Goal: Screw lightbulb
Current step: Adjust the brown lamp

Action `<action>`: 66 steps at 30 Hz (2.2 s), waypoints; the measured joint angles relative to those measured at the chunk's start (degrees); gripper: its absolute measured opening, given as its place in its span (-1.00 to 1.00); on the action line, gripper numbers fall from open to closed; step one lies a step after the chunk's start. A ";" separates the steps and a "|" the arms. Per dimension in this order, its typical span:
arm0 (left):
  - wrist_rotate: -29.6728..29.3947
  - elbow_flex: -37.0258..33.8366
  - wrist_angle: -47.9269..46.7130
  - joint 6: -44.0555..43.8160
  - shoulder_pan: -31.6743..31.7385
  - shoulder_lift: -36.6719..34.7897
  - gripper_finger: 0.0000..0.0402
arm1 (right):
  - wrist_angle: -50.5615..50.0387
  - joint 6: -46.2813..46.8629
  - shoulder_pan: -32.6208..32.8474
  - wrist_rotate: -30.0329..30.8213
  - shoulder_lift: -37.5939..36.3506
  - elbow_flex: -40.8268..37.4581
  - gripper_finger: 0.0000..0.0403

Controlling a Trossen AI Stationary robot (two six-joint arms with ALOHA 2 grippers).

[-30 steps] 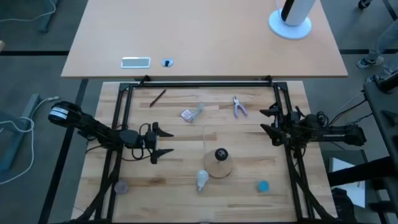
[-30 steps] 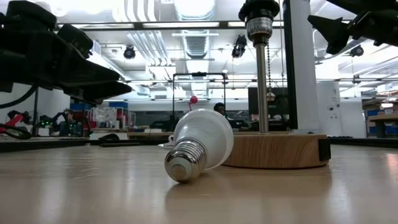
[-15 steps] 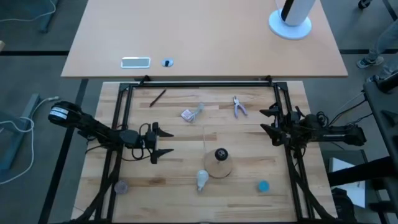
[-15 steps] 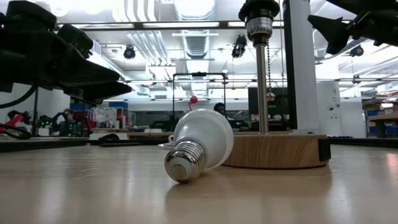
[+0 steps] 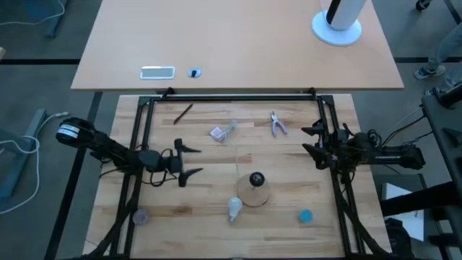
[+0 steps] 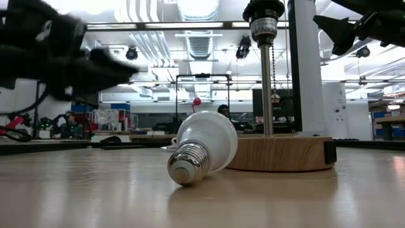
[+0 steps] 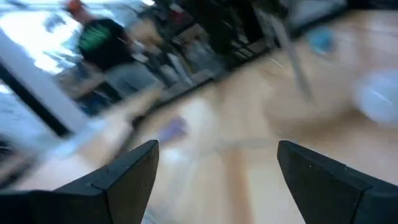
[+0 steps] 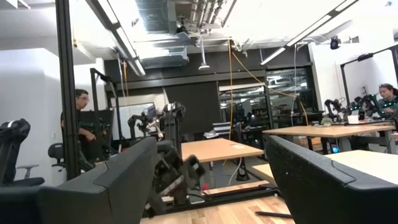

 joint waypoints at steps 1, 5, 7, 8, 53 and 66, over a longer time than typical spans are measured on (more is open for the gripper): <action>-0.49 0.45 -0.40 0.01 0.00 -0.43 0.58 | -0.03 0.00 0.00 0.00 -0.01 0.00 0.48; -0.65 3.94 -0.41 -2.20 0.00 -0.39 0.58 | -0.07 0.00 0.00 0.02 0.00 0.01 0.52; -0.63 5.91 -0.84 -2.68 0.00 -0.37 0.58 | -0.06 0.00 0.00 0.02 0.00 0.00 0.54; -0.63 6.99 -0.88 -2.70 0.00 -0.37 0.58 | -0.08 -0.02 0.01 0.01 0.00 0.01 0.54; -0.61 78.08 -25.72 -2.75 0.00 0.00 0.58 | -0.28 0.00 0.01 0.02 0.00 0.00 0.53; -0.61 81.64 -25.62 -2.75 -0.02 0.09 0.58 | -0.30 0.00 0.02 0.02 -0.01 0.00 0.52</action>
